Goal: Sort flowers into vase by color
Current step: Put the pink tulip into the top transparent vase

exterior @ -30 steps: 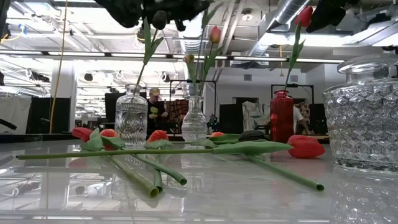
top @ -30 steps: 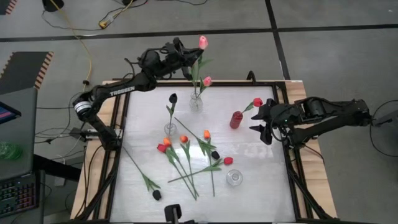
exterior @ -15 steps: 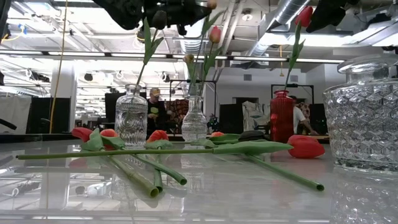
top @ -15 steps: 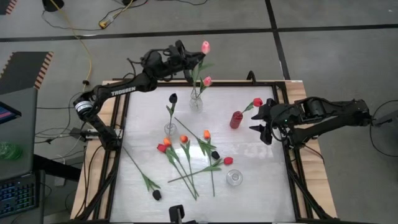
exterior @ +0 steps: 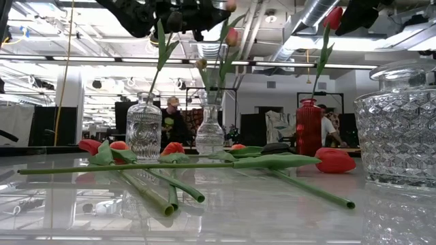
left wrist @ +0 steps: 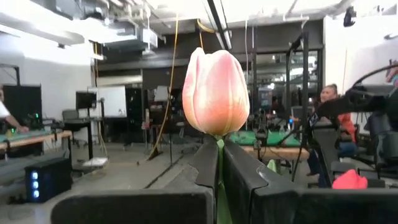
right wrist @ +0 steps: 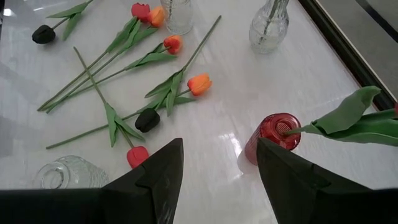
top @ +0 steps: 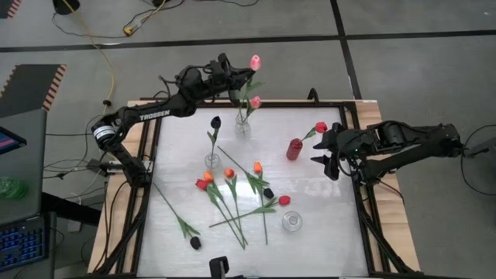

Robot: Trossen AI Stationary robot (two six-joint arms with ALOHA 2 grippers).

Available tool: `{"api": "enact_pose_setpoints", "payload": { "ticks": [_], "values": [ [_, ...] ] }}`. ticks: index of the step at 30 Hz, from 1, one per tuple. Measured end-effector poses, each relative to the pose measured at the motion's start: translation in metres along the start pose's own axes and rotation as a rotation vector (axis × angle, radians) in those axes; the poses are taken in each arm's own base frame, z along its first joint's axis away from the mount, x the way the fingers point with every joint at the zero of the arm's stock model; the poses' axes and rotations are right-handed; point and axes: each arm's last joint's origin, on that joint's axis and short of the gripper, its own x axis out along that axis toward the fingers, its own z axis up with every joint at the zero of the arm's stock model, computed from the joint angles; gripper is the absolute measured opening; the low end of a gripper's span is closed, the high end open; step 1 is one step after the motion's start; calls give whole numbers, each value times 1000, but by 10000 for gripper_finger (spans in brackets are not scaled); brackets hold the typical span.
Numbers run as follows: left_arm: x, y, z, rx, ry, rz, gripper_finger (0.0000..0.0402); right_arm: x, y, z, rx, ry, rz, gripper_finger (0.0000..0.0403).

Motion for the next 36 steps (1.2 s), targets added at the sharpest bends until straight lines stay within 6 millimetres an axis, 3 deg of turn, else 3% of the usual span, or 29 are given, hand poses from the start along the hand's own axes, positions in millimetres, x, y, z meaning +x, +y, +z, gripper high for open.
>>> {"api": "enact_pose_setpoints", "payload": {
  "ticks": [8, 36],
  "values": [
    [0, 0, 4, -14, -45, 3, 0, 0, 0, 0, 0, 0, 0, 230],
    [-1, -3, -20, 15, 193, 6, 0, 0, 0, 0, 0, 0, 0, 230]
  ]
}}
